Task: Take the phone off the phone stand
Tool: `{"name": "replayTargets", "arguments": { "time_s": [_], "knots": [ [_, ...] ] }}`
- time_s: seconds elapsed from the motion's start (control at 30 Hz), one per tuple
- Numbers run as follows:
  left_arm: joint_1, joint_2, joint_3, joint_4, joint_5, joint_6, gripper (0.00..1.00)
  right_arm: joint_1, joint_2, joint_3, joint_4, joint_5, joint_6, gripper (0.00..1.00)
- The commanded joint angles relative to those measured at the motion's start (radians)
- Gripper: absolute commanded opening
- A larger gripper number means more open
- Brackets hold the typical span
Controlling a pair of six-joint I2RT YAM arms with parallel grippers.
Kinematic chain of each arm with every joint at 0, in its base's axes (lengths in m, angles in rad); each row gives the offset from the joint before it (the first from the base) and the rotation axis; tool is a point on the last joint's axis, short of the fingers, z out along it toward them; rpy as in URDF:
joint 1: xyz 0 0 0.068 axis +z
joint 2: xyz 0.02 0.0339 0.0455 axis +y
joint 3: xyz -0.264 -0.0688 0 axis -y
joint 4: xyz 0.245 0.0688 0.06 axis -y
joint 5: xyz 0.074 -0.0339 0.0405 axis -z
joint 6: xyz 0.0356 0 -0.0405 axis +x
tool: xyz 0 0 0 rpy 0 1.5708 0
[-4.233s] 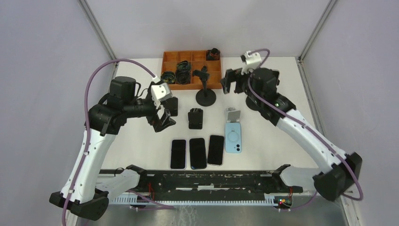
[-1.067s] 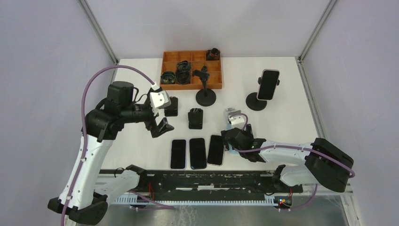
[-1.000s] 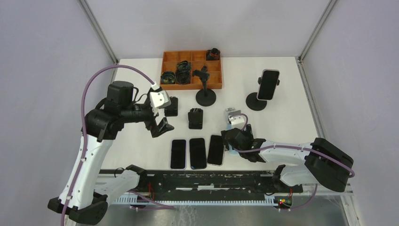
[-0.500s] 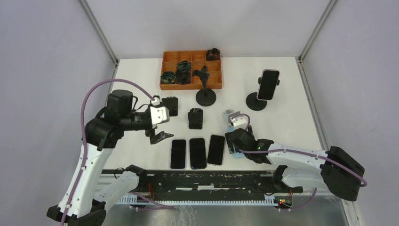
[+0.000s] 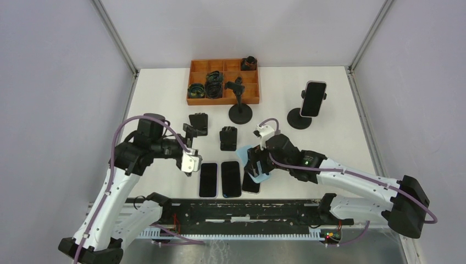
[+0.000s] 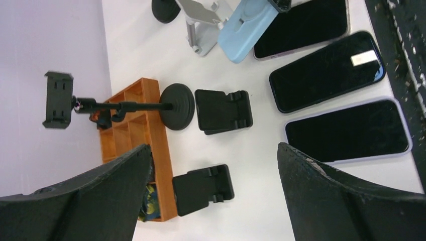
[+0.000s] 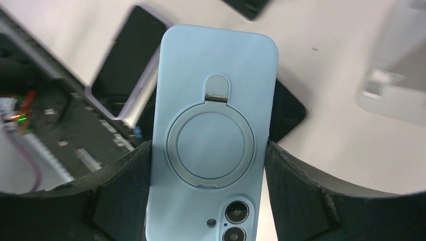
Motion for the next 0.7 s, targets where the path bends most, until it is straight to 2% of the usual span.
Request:
{"name": "replayTargets", "arguments": {
  "time_s": [0.0,0.17,0.33,0.5,0.67],
  "knots": [
    [-0.024,-0.045,-0.061,0.031,0.035,0.330,1.00,0.006,0.043,0.139,0.140,-0.248,0.045,0.33],
    [-0.067,-0.053,-0.112,0.033,-0.013,0.473,1.00,0.006,0.179,0.305,0.152,-0.371,0.053,0.35],
    [-0.095,-0.033,-0.124,0.065,-0.048,0.464,0.96,0.007,0.310,0.446,0.155,-0.437,0.058,0.35],
    [-0.103,-0.014,-0.120,0.068,-0.097,0.428,0.88,0.008,0.384,0.541,0.172,-0.462,0.071,0.35],
    [-0.104,-0.024,-0.145,0.100,-0.163,0.405,0.71,0.008,0.392,0.550,0.201,-0.486,0.091,0.35]
  ]
}}
